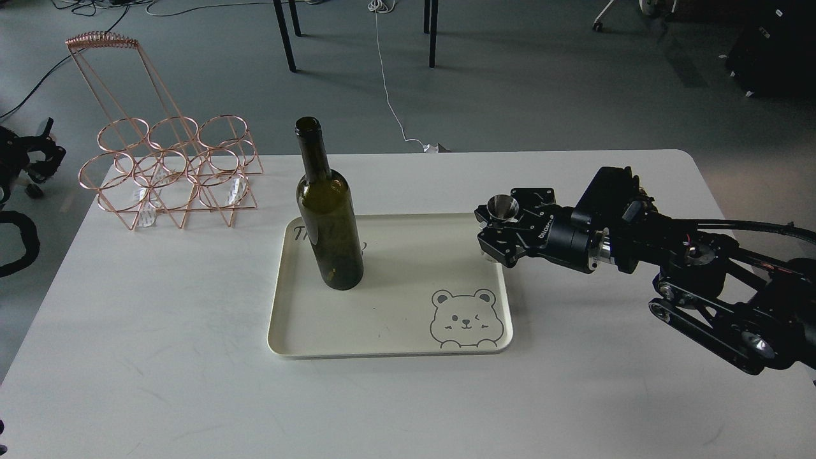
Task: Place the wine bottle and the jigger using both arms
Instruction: 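Carry the jigger off the tray and lower it onto the table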
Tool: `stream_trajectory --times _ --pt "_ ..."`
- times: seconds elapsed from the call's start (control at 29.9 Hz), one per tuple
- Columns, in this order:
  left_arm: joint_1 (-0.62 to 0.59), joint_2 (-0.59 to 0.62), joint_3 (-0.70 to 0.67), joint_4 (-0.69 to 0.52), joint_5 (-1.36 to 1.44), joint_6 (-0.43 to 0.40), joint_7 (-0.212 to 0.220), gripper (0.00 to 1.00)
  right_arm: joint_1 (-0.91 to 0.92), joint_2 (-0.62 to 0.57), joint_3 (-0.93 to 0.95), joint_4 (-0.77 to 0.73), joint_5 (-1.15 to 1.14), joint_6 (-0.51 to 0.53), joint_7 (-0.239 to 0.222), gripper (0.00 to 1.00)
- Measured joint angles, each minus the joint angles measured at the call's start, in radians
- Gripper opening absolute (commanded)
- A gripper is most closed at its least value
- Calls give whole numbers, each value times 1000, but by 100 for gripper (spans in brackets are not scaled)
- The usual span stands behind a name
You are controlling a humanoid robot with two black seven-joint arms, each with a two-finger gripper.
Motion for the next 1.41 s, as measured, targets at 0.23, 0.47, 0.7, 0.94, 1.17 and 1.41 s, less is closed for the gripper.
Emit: stream_trajectory --times 0.23,0.47,0.7,0.94,1.17,1.41 --pt "-1 -2 0 0 0 0 1 99 -45 -157 33 36 66 -27 -17 8" --pt "-1 -2 2 0 1 0 2 99 -142 -218 36 15 132 -86 -17 8" --pt "-1 -4 5 -2 3 0 3 99 -190 -211 18 -88 141 -176 -11 9" --pt "-1 -6 7 -4 3 0 4 99 -221 -164 6 -213 141 -269 -1 10" --pt "-1 -6 9 -5 5 0 5 99 -222 -123 -28 -279 142 -331 6 16" --pt "-2 -6 10 -6 5 0 5 99 -240 -123 -43 -280 151 -338 7 25"
